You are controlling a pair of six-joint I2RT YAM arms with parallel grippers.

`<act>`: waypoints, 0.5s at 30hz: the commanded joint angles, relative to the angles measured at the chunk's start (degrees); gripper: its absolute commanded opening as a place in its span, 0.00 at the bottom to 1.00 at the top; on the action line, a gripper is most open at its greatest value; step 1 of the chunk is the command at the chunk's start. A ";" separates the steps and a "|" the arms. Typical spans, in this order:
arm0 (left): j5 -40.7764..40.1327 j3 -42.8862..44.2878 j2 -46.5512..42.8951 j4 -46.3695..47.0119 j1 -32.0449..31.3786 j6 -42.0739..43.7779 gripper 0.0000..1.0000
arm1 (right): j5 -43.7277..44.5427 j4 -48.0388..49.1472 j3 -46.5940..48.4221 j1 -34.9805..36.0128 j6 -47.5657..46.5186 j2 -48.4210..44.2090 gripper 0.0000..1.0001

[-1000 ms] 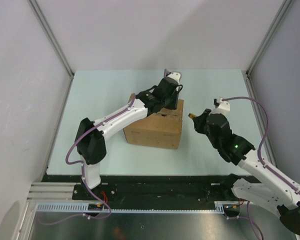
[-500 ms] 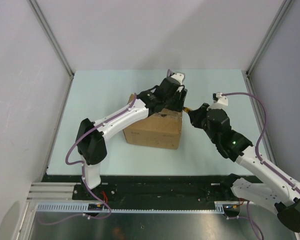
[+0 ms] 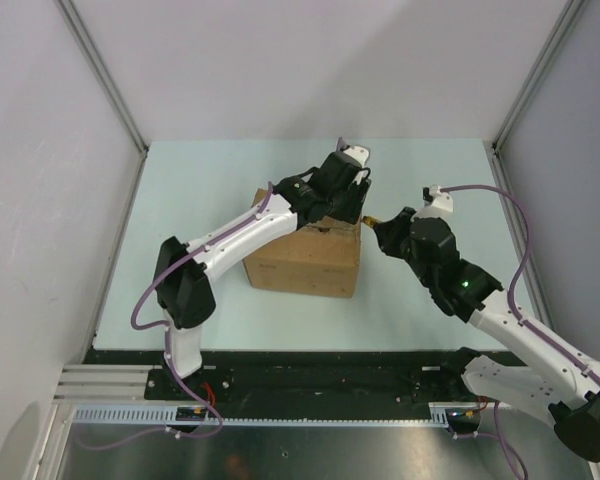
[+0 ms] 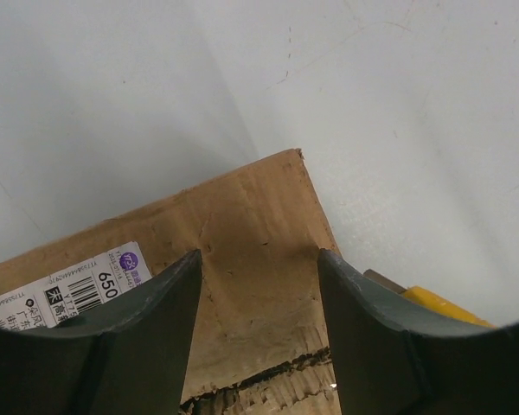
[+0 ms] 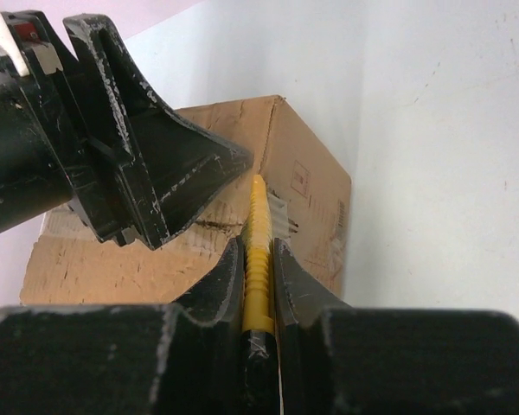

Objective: Unpack the express box

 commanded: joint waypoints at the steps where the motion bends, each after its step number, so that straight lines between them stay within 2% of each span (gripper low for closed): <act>1: -1.99 2.36 1.14 -2.62 0.13 1.37 0.62 | 0.92 1.67 2.13 0.79 1.26 0.62 0.00; 10: -1.02 1.05 1.49 -2.71 0.04 1.37 0.58 | 2.23 1.67 1.78 1.23 1.62 1.76 0.00; 15: 0.12 -0.36 1.32 -2.80 0.13 0.23 0.57 | 3.11 -1.92 1.87 3.24 2.40 1.59 0.00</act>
